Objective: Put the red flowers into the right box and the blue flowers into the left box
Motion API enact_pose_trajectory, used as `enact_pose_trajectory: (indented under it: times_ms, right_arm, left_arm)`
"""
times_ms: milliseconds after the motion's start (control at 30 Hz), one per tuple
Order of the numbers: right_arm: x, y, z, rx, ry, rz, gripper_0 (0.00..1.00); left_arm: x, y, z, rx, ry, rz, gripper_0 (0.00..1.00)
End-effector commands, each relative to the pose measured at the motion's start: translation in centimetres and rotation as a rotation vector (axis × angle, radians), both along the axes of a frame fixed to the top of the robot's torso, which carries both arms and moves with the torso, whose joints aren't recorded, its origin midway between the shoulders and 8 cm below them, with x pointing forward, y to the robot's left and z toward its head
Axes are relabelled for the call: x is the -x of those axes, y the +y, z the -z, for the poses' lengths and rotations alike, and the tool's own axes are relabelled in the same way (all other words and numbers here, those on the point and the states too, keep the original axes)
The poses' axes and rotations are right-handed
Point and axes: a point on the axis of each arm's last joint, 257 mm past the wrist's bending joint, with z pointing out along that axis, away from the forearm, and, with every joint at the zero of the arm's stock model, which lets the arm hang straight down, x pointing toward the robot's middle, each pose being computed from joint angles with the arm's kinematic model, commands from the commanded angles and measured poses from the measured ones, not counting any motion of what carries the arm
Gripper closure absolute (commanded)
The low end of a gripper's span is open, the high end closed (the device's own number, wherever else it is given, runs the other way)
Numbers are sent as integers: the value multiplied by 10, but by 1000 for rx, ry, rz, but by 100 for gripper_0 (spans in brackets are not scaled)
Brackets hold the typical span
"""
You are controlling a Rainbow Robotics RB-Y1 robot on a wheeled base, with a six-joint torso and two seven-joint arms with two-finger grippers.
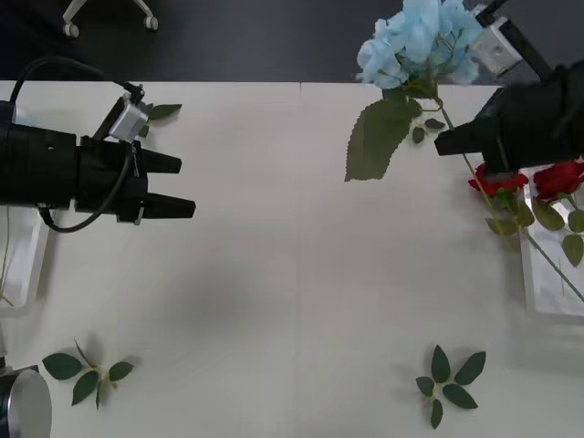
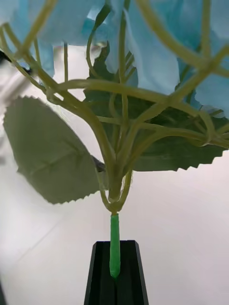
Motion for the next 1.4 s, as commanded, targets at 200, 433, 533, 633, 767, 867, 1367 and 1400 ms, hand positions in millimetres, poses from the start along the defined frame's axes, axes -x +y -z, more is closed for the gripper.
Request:
enact_pose_trajectory:
  times_ms: [200, 433, 533, 633, 767, 867, 1367, 1400]
  right_arm:
    - [-9, 37, -47, -254, -275, -151, 100]
    - [1, 92, -40, -422, -367, -167, 100]
    - [4, 113, -34, -451, -401, -158, 100]
    - [12, 131, -29, -476, -406, -168, 100]
    - [24, 147, -28, -500, -402, -189, 100]
    - [30, 159, -31, -514, -402, -204, 100]
    - [42, 199, -33, -555, -404, -219, 100]
    - [43, 200, -33, -556, -400, -222, 100]
  left_arm:
    - [-12, 9, -19, 1, -218, 84, 0]
    - [-7, 9, -26, 27, -229, 99, 0]
    - [-4, 6, -32, 59, -240, 108, 0]
    - [-2, 4, -38, 80, -249, 116, 0]
    - [4, 11, -42, 77, -253, 134, 0]
    - [13, 13, -46, 95, -253, 159, 0]
    - [29, -12, -28, 129, -194, 220, 0]
    - [29, -16, -25, 132, -189, 217, 0]
